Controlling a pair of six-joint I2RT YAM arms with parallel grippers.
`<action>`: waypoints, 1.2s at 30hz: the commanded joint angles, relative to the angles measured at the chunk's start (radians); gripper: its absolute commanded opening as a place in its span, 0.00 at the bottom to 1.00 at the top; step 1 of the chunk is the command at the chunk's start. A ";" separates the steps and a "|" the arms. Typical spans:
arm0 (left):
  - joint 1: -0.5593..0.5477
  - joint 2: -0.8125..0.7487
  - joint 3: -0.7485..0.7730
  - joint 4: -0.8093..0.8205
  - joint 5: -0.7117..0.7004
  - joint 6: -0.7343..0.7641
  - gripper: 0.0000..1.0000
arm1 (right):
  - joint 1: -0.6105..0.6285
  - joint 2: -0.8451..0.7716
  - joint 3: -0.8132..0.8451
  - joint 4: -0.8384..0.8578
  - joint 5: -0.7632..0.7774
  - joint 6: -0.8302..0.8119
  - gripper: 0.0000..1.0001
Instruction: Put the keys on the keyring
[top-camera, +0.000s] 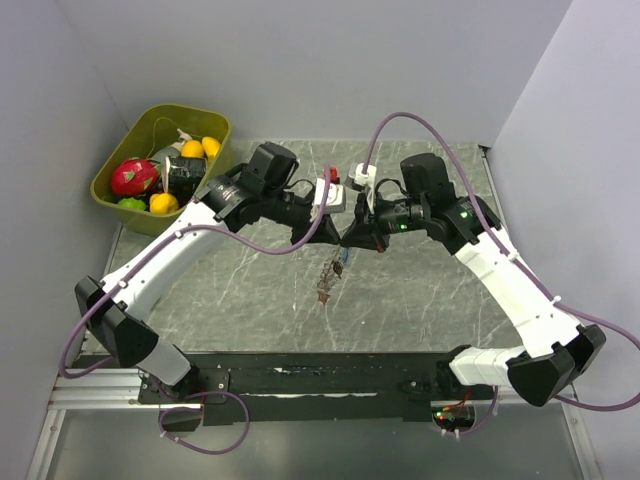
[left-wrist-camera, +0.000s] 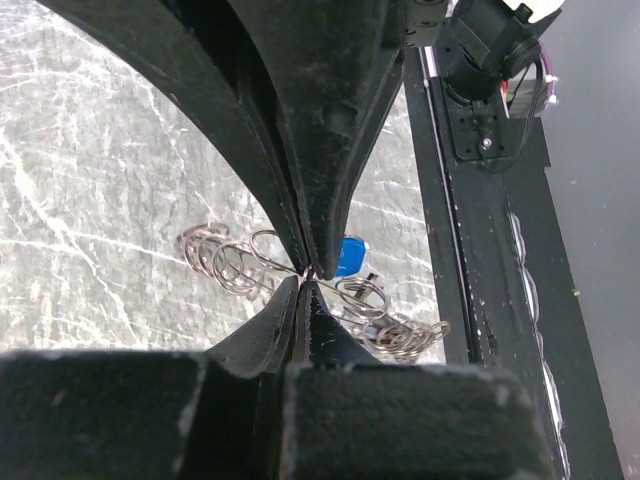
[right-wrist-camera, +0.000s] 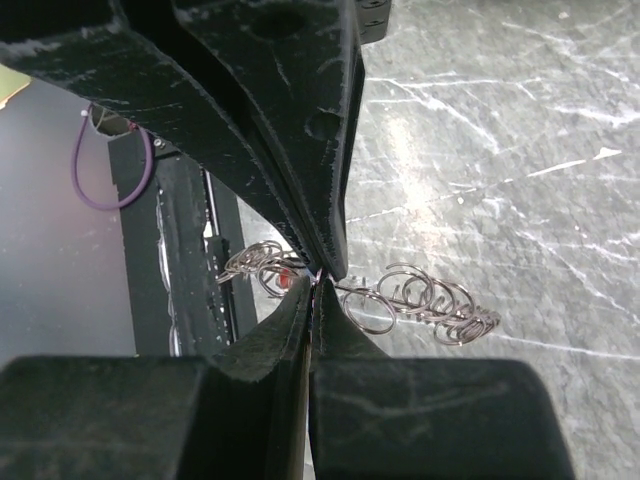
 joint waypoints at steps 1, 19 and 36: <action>-0.010 -0.080 -0.101 0.223 0.039 -0.085 0.01 | 0.008 -0.035 -0.019 0.129 -0.006 0.042 0.02; 0.010 -0.357 -0.561 0.947 -0.063 -0.447 0.01 | -0.041 -0.240 -0.187 0.403 0.039 0.257 0.56; 0.063 -0.430 -0.736 1.364 0.007 -0.709 0.01 | -0.140 -0.299 -0.316 0.548 -0.167 0.344 0.69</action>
